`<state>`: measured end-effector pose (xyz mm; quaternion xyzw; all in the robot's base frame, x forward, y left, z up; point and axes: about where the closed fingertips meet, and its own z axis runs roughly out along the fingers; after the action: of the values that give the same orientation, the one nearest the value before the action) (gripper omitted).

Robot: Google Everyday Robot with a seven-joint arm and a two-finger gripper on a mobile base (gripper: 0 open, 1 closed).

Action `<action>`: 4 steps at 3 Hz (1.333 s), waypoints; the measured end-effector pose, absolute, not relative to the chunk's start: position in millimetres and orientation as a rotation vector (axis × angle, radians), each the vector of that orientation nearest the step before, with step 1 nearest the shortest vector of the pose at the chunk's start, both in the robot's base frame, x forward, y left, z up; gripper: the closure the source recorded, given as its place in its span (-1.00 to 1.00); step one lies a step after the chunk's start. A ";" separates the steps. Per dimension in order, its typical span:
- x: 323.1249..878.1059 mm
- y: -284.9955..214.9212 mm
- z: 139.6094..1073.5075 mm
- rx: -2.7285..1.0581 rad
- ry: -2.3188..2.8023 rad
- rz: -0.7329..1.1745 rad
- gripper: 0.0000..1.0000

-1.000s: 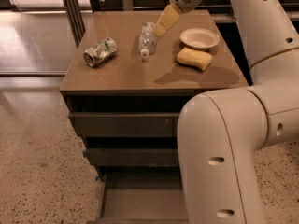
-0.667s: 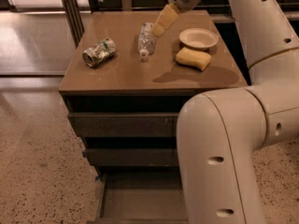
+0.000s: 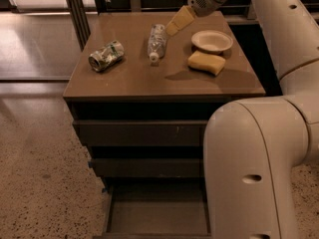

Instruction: Place blue plastic bottle into bottom drawer

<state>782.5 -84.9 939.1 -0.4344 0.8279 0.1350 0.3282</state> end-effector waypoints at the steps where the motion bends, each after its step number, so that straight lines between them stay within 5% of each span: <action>1: 805.8 -84.2 924.8 -0.998 2.171 0.374 -1.00; 4: 847.7 -16.9 875.3 -0.955 2.147 0.536 -1.00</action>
Offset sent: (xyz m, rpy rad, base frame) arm 0.0601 0.0313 -0.0400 0.1831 -0.0366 -0.1530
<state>847.7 -16.9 875.3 -0.3702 0.8319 0.2078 0.3574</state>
